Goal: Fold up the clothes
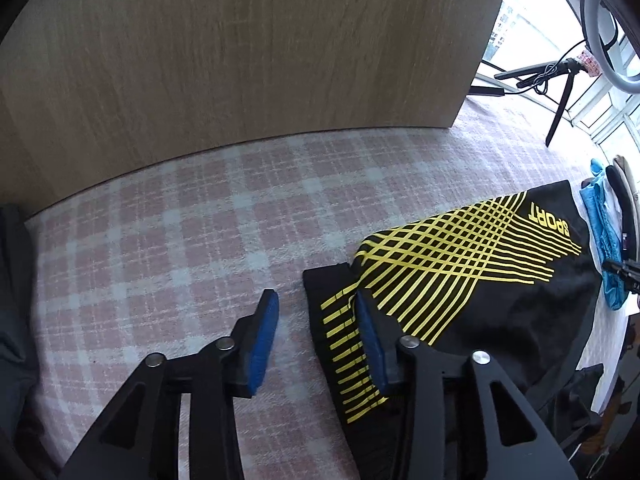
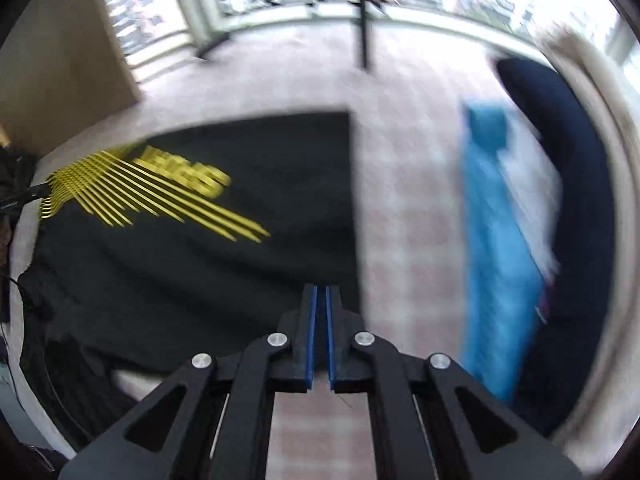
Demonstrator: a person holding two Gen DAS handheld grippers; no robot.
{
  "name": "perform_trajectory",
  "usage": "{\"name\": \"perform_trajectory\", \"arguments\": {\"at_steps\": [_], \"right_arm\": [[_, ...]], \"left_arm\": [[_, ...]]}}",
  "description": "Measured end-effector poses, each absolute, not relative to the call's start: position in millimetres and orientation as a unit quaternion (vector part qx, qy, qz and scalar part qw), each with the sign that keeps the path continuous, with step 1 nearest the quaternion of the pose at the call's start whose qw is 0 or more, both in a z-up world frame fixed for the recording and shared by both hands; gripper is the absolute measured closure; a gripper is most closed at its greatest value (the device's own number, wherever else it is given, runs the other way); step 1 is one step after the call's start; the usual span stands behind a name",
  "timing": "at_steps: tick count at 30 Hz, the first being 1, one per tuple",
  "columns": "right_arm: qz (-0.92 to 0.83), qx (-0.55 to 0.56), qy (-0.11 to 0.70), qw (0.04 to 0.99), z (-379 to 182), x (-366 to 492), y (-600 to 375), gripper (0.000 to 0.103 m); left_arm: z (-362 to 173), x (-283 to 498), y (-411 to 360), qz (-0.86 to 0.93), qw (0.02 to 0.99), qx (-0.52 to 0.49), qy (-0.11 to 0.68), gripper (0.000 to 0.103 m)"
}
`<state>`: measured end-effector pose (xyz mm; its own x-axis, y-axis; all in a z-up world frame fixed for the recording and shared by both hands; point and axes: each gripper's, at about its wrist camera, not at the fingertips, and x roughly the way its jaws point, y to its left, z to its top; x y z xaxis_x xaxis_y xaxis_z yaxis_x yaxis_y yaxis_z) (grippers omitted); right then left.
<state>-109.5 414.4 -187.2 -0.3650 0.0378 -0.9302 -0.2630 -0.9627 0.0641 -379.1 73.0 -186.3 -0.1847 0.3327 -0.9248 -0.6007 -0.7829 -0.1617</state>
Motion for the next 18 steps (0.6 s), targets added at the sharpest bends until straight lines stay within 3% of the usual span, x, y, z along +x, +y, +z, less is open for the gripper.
{"name": "perform_trajectory", "arguments": {"at_steps": [3, 6, 7, 10, 13, 14, 17, 18], "right_arm": [[0.81, -0.569, 0.125, 0.062, -203.8, -131.2, 405.7, 0.098], [0.787, -0.602, 0.089, 0.103, -219.0, -130.6, 405.8, 0.098], [0.789, -0.598, 0.087, 0.116, -216.2, -123.2, 411.3, 0.098], [0.8, -0.559, 0.185, 0.111, -194.4, -92.6, 435.6, 0.098], [0.822, -0.525, 0.197, 0.097, -156.5, -61.2, 429.9, 0.098], [0.83, -0.516, 0.189, 0.092, -142.0, -52.2, 422.9, 0.095], [0.845, -0.494, 0.188, 0.079, -101.2, -22.6, 410.1, 0.073], [0.849, -0.487, 0.188, 0.079, -91.4, -11.4, 404.7, 0.072]], "left_arm": [[-174.2, -370.6, 67.6, 0.766, 0.305, -0.547, 0.142, 0.063], [-154.8, -357.2, 55.6, 0.781, 0.294, -0.521, 0.178, 0.065], [-149.4, -354.6, 49.3, 0.786, 0.292, -0.514, 0.182, 0.065], [-140.5, -346.0, 24.3, 0.787, 0.296, -0.513, 0.176, 0.063], [-133.3, -325.4, -1.7, 0.777, 0.307, -0.526, 0.158, 0.063], [-130.1, -316.3, -10.0, 0.774, 0.314, -0.528, 0.151, 0.063], [-121.6, -278.9, -35.2, 0.765, 0.329, -0.529, 0.163, 0.063], [-118.9, -265.9, -44.7, 0.763, 0.33, -0.529, 0.171, 0.063]]}}
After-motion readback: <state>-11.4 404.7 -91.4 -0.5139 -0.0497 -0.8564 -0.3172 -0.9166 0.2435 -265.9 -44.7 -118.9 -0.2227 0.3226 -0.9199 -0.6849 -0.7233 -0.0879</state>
